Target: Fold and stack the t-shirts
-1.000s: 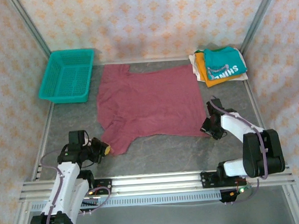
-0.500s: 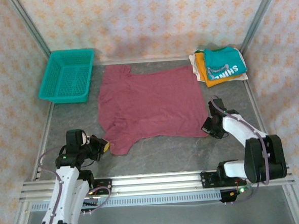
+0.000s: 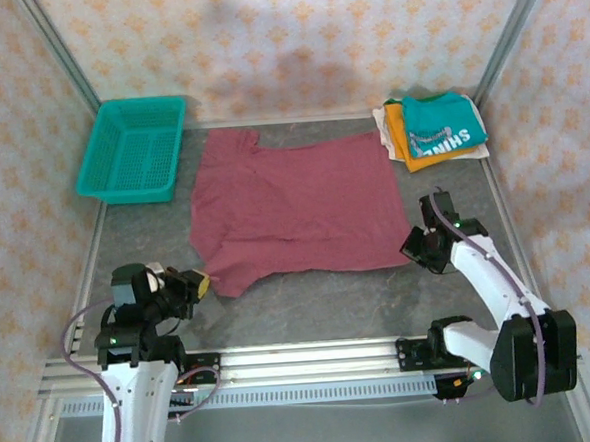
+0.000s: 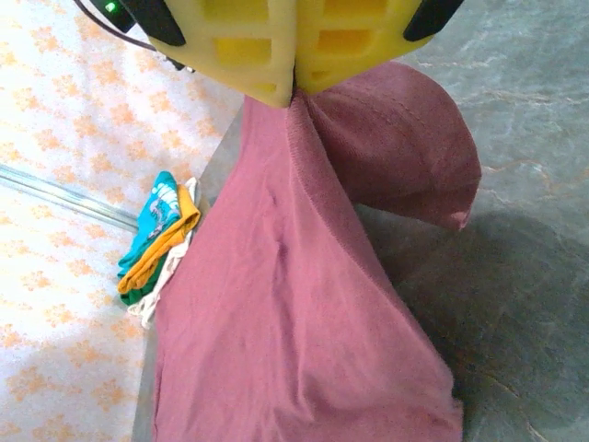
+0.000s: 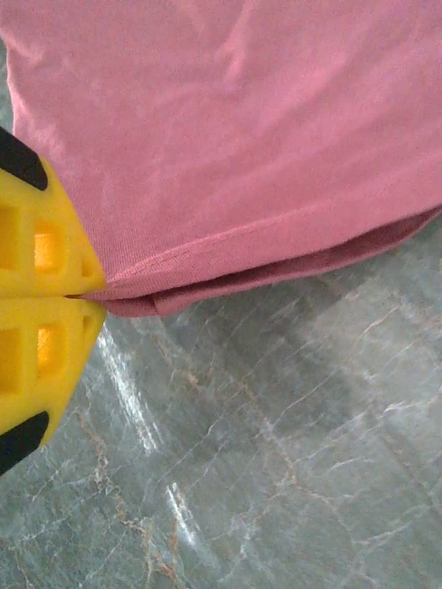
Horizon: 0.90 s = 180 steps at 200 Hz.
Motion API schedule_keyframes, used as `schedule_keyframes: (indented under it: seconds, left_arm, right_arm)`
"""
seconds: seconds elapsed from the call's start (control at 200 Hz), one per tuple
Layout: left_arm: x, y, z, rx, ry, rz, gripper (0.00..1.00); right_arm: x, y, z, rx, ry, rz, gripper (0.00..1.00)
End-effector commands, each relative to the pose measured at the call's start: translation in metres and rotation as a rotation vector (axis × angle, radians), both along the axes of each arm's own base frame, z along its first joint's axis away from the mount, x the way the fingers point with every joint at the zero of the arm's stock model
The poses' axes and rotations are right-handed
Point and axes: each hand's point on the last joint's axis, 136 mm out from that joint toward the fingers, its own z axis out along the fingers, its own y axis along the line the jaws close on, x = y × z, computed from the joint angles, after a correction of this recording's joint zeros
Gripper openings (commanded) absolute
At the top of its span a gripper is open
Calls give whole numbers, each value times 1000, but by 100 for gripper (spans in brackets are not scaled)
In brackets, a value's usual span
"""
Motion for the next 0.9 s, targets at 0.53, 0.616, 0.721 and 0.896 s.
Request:
schedule_keyframes:
  seconds: [0.53,0.616,0.721,0.896]
  left_arm:
    - [76,60,53,327,-26,5,0]
    - [87,65,56,360,-25,-8,0]
    - [100,68,65,379,-33,-31,0]
    - [120,76,79,464,-30,-88,0]
  right_arm:
    - [50,1,34,-61,-11,94,0]
    - [61,2,34,-61,-8,100,0]
    - [75,5,41,-54,-29,107,0]
    - [99,4,54,-72,-74,112,0]
